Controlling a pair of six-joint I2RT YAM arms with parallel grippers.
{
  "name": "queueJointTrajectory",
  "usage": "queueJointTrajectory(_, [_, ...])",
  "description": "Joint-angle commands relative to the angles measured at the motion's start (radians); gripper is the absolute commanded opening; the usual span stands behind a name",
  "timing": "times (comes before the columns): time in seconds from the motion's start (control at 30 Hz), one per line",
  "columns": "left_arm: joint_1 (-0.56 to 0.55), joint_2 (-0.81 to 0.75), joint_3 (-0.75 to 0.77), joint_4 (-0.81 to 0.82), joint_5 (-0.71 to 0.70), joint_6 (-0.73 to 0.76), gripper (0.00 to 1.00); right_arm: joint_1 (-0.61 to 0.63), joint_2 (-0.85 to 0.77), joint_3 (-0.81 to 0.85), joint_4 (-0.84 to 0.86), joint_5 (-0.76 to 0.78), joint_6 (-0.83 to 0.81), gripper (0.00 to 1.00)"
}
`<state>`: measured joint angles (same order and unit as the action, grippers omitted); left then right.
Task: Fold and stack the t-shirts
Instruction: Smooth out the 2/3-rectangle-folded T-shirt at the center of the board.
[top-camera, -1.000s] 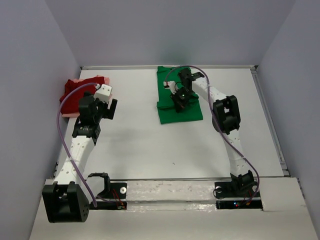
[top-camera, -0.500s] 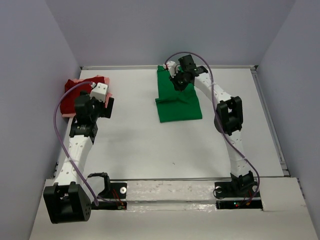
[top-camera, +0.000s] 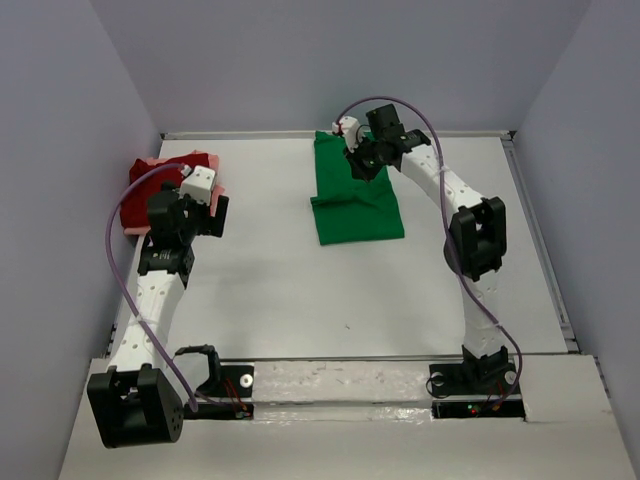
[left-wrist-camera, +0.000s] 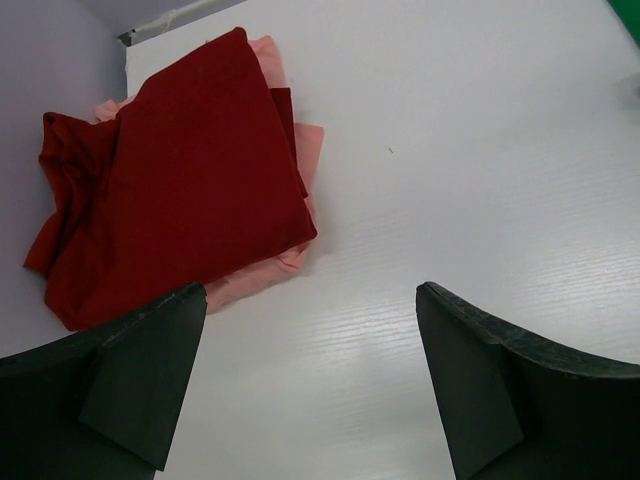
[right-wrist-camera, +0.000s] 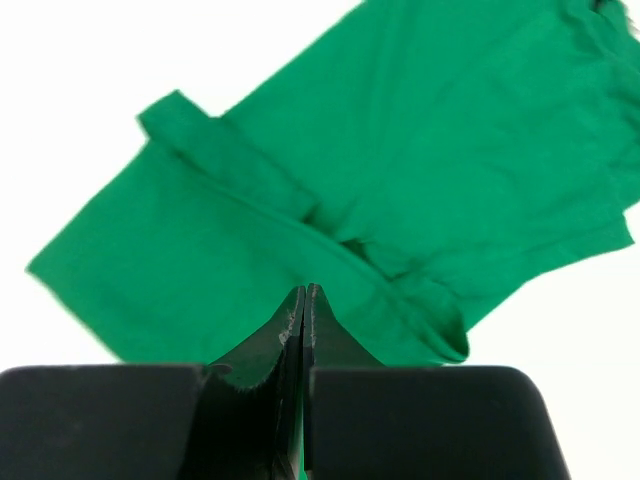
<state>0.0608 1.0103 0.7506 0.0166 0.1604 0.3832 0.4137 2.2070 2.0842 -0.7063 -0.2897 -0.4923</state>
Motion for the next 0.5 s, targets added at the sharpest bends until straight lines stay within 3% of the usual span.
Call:
queueJointTrajectory(0.0, [0.007, -0.038, 0.024, 0.028, 0.036, -0.01, 0.99, 0.016, -0.053, -0.006, -0.09, -0.135, 0.012, 0.0])
queueJointTrajectory(0.17, [0.011, -0.044, 0.02, 0.029, 0.044, -0.01, 0.99, 0.016, -0.003, -0.001, -0.101, -0.117, 0.005, 0.0])
queueJointTrajectory(0.47, [0.025, -0.041, 0.01, 0.032, 0.059, -0.012, 0.99, 0.025, 0.155, 0.189, -0.214, -0.207, 0.009, 0.0])
